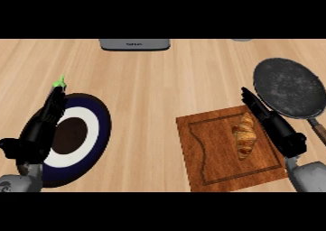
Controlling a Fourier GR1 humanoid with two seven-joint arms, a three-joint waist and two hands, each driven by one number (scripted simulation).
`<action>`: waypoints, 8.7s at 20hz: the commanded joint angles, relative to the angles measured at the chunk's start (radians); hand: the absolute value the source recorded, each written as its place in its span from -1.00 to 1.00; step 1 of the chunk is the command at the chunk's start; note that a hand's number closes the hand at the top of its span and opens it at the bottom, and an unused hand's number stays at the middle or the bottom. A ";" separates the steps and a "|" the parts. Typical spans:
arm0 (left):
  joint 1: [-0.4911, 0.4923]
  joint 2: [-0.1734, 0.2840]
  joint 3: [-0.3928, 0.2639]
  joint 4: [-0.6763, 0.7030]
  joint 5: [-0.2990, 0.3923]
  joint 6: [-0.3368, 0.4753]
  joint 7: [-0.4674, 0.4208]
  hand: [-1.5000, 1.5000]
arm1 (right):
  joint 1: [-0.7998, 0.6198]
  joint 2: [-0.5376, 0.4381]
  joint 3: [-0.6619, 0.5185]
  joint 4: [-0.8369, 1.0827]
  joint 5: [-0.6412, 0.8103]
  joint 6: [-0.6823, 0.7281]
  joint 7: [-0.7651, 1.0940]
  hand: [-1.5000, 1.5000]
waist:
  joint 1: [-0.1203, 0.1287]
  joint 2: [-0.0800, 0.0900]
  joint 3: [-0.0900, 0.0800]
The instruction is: Pick the croissant from the cutting board and place it in the pan
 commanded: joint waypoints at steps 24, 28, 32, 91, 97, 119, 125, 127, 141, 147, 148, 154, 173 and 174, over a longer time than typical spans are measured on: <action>0.152 -0.223 -0.029 0.006 0.109 0.140 0.211 0.00 | 0.316 0.429 -0.144 -0.096 0.863 -1.154 0.427 -1.00 | 0.023 0.016 0.003; 0.130 -0.237 -0.032 0.012 0.107 0.153 0.226 0.00 | 0.250 0.423 -0.230 -0.108 1.006 -0.975 0.642 -1.00 | 0.023 0.017 0.003; 0.139 -0.220 -0.032 0.010 0.110 0.130 0.227 0.00 | 0.232 0.365 -0.228 -0.084 1.041 -0.711 0.827 -1.00 | 0.041 0.023 0.000; 0.131 -0.277 0.033 -0.021 0.028 0.091 0.293 0.00 | -0.019 0.330 0.086 -0.048 1.119 0.202 0.689 1.00 | 0.049 0.011 0.014; 0.122 -0.295 0.050 0.005 0.022 0.119 0.282 0.00 | 0.109 0.183 0.240 -0.246 1.158 0.231 0.479 1.00 | 0.002 0.007 0.013; 0.163 -0.302 0.049 -0.051 0.001 0.094 0.288 0.00 | 0.028 0.175 -0.227 -0.658 1.023 0.128 0.577 1.00 | 0.020 0.011 0.013; 0.151 -0.305 0.055 -0.018 0.006 0.073 0.290 0.00 | -0.175 0.147 -0.358 -0.308 1.000 0.053 0.460 1.00 | 0.029 0.014 0.013; 0.172 -0.317 0.034 -0.062 -0.013 0.093 0.294 0.00 | -0.151 0.118 -0.399 -0.197 1.038 -0.061 0.342 1.00 | 0.031 0.015 0.014; 0.114 -0.308 0.050 -0.018 -0.009 0.064 0.301 0.00 | -0.513 -0.014 -0.616 0.720 0.972 -0.322 -0.122 1.00 | 0.065 0.031 0.016; 0.088 -0.334 0.023 -0.015 -0.023 0.072 0.302 0.00 | -0.579 -0.116 -0.584 0.941 1.101 -0.317 -0.047 -1.00 | 0.098 0.049 0.017; 0.076 -0.306 0.052 -0.010 0.005 0.039 0.303 0.00 | -0.616 -0.097 -0.579 0.974 1.096 -0.267 -0.020 -1.00 | 0.111 0.052 0.017; 0.088 -0.325 0.039 0.018 -0.023 0.055 0.259 0.00 | -0.669 -0.094 -0.629 1.077 1.060 -0.343 -0.171 -1.00 | 0.100 0.048 0.019; 0.106 -0.327 0.059 -0.019 -0.009 0.079 0.307 0.00 | -0.632 -0.278 -1.039 1.233 0.578 0.376 -0.467 -1.00 | 0.058 0.038 0.021; 0.126 -0.317 0.064 -0.020 -0.006 0.061 0.280 0.00 | -0.632 -0.308 -1.036 1.226 0.576 0.443 -0.483 -1.00 | 0.056 0.033 0.019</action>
